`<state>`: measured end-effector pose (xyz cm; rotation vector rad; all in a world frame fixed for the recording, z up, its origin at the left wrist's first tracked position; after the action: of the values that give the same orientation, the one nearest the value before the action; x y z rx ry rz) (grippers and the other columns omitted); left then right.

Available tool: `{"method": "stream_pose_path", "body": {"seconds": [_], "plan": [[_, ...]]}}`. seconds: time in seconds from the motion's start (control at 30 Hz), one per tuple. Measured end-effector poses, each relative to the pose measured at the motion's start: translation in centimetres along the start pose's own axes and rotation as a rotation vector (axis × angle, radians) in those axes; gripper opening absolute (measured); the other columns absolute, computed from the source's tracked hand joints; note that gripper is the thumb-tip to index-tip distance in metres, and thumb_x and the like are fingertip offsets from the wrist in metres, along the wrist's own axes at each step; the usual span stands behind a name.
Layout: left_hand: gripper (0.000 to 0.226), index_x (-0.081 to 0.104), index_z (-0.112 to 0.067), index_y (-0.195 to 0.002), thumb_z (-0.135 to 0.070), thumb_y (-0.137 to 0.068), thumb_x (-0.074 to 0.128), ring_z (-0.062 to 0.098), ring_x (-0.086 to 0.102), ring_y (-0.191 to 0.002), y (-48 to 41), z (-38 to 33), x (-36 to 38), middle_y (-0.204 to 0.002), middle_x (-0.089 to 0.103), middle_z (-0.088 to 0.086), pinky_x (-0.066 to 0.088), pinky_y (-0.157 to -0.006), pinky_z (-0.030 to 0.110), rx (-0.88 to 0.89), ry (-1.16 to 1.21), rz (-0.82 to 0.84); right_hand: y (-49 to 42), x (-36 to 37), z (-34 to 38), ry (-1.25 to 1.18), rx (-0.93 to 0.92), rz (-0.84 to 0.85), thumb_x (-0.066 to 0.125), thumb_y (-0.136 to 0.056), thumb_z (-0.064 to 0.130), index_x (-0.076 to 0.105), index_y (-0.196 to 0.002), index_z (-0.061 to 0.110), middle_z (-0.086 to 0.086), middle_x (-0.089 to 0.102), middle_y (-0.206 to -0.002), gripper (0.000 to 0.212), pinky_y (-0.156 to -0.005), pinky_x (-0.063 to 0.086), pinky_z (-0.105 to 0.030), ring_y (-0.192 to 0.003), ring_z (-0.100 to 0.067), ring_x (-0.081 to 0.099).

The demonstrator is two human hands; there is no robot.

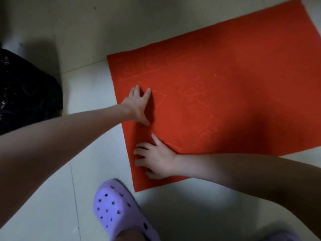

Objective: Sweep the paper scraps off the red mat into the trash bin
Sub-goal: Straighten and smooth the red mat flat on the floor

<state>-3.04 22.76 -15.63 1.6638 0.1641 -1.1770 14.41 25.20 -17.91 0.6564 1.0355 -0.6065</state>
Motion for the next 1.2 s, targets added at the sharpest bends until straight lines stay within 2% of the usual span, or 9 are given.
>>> {"method": "stream_pose_path", "body": {"seconds": [0.1,0.4,0.53,0.63,0.8,0.9,0.97,1.1,1.2], "plan": [[0.156,-0.035,-0.024,-0.143,-0.05,-0.051,0.089,0.033,-0.028,-0.141,1.1,-0.3,2.0,-0.148,-0.04,0.016,0.007,-0.116,0.049,0.0,-0.025,0.134,-0.3,0.1,1.5,0.031,0.1,0.024,0.063,-0.071,0.061,0.052,-0.127,0.028,-0.002,0.038,-0.143,0.066,-0.103,0.016,-0.07,-0.135,-0.03,0.028],[0.159,-0.039,-0.015,-0.14,-0.042,-0.051,0.091,0.038,-0.026,-0.141,0.9,-1.9,1.6,-0.146,-0.041,0.022,0.01,-0.117,0.052,-0.09,-0.109,0.173,-0.1,3.0,4.3,-0.115,0.286,-0.108,0.076,-0.041,0.068,0.054,-0.114,0.012,-0.01,0.042,-0.135,0.094,-0.101,0.023,-0.071,-0.136,-0.03,0.033],[0.161,-0.044,-0.013,-0.135,-0.042,-0.051,0.09,0.04,-0.024,-0.14,0.9,-2.2,1.6,-0.144,-0.043,0.023,0.014,-0.117,0.053,-0.139,-0.192,0.227,0.8,2.4,3.1,-0.217,0.226,-0.177,0.081,-0.053,0.054,0.049,-0.12,0.012,-0.008,0.04,-0.137,0.086,-0.109,0.022,-0.06,-0.137,-0.026,0.03],[0.16,-0.045,-0.013,-0.134,-0.043,-0.053,0.09,0.04,-0.022,-0.141,1.1,-2.6,1.3,-0.144,-0.042,0.025,0.017,-0.116,0.053,-0.189,-0.244,0.245,3.8,1.3,-0.9,-0.243,0.162,-0.084,0.08,-0.064,0.04,0.048,-0.127,0.014,-0.01,0.036,-0.142,0.076,-0.112,0.022,-0.043,-0.135,-0.028,0.032],[0.133,-0.023,-0.002,-0.146,-0.023,-0.069,0.084,0.04,-0.006,-0.145,1.1,-6.1,0.2,-0.152,-0.023,0.03,0.024,-0.113,0.052,-0.292,-0.253,0.106,11.8,-1.6,-11.7,-0.015,0.182,-0.201,0.072,-0.068,0.047,0.06,-0.111,0.022,-0.007,0.057,-0.12,0.052,-0.082,0.05,-0.04,-0.107,-0.028,0.057],[0.115,0.0,-0.016,-0.152,-0.024,-0.07,0.081,0.035,0.007,-0.147,-0.9,-13.3,-2.1,-0.157,-0.012,0.022,0.024,-0.115,0.046,-0.024,-0.064,-0.093,16.2,-3.3,-17.4,0.112,0.382,-0.283,0.061,-0.074,0.056,0.059,-0.113,0.027,-0.002,0.057,-0.118,0.049,-0.075,0.047,-0.037,-0.103,-0.024,0.057],[0.12,0.006,-0.027,-0.151,-0.029,-0.061,0.085,0.034,0.017,-0.144,-1.8,-17.4,-3.2,-0.158,-0.004,0.016,0.029,-0.113,0.047,0.137,0.04,-0.079,18.2,-3.5,-20.2,0.126,0.543,-0.317,0.053,-0.078,0.058,0.057,-0.119,0.029,-0.002,0.055,-0.122,0.051,-0.08,0.047,-0.038,-0.108,-0.025,0.055],[0.135,-0.002,-0.032,-0.15,-0.038,-0.053,0.091,0.042,0.003,-0.145,-3.6,-22.5,-5.1,-0.156,0.0,0.016,0.032,-0.109,0.05,0.081,-0.131,0.014,29.7,-2.7,-25.2,0.035,1.155,-0.522,0.041,-0.084,0.058,0.051,-0.13,0.029,-0.006,0.051,-0.131,0.055,-0.088,0.047,-0.046,-0.117,-0.032,0.049],[0.14,-0.006,-0.031,-0.15,-0.041,-0.051,0.092,0.044,0.008,-0.143,-3.7,-23.4,-5.5,-0.155,0.001,0.018,0.035,-0.106,0.048,0.041,-0.24,0.048,36.9,-0.8,-25.8,-0.028,1.623,-0.607,0.043,-0.09,0.048,0.043,-0.137,0.026,-0.006,0.041,-0.142,0.052,-0.095,0.037,-0.048,-0.125,-0.033,0.039]]}}
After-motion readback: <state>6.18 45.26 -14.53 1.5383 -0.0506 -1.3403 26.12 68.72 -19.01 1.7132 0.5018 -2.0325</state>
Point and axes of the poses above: each hand's wrist, its own y-axis away from the middle knuckle, its own x-axis out of the palm, z = x × y, the point moved 3 cm from there along -y, towards the middle knuckle
